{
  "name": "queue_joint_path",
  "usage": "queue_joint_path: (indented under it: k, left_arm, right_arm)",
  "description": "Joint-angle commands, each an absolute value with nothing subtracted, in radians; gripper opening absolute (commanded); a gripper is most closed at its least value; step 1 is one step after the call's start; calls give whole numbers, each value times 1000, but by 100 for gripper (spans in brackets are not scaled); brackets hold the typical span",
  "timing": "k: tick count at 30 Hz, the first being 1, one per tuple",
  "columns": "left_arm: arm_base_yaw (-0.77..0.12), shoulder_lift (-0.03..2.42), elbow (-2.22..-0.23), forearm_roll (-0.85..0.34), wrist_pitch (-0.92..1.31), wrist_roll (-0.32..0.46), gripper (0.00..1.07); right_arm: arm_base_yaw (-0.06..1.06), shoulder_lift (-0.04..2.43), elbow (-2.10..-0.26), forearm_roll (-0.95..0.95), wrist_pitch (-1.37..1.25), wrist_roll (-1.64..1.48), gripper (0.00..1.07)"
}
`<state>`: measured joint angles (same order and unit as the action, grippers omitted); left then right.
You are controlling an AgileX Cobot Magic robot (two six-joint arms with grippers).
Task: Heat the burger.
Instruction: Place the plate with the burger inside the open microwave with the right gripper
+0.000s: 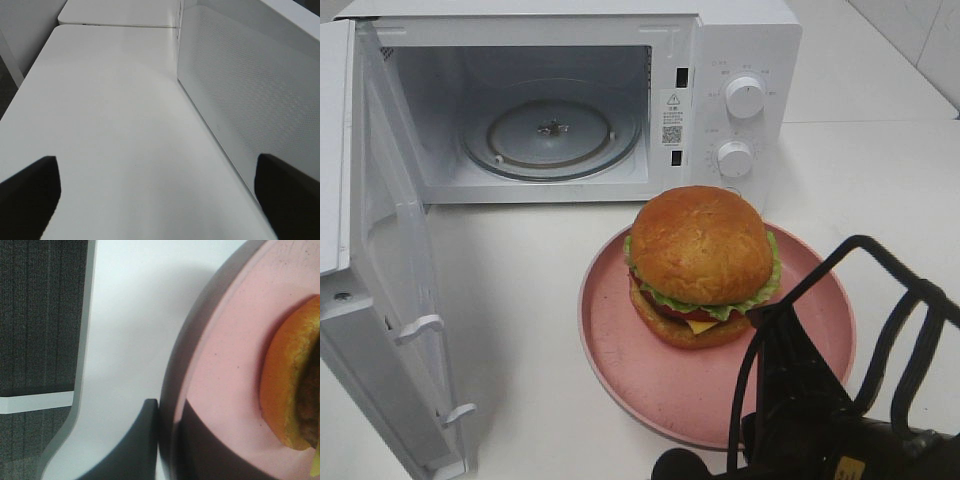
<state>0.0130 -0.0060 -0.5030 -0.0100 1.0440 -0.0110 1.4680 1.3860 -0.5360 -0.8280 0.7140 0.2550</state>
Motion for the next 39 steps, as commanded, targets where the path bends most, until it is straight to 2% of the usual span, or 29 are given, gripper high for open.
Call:
queue_joint_path:
  k: [1,4,9,18,23,30,39]
  left_arm:
    - [10,-24,-499,-12,1035,-10,98]
    - [10,-24,-499,-12,1035,-10,98]
    - [10,-24,-499,-12,1035,-10,98]
    - [10,-24,-499,-12,1035,-10,98]
    - [10,-24,-499,-12,1035,-10,98]
    - [10,-24,-499,-12,1035,-10,98]
    - [10,-24,-499,-12,1035,-10,98]
  right_arm:
    - [1464,1376,-534,-906,697,204,0]
    - [1462,1376,-534,-940,685,198,0]
    - [1366,1376,-534,-936,623,188,0]
    - [1206,1376,-534,-903,535,-72,0]
    - [1167,1376,-534,-879,517,-173,0]
    - [1028,1376,-537,-747,447,-436,0]
    - [919,1376,-550,-574,396,-780,0]
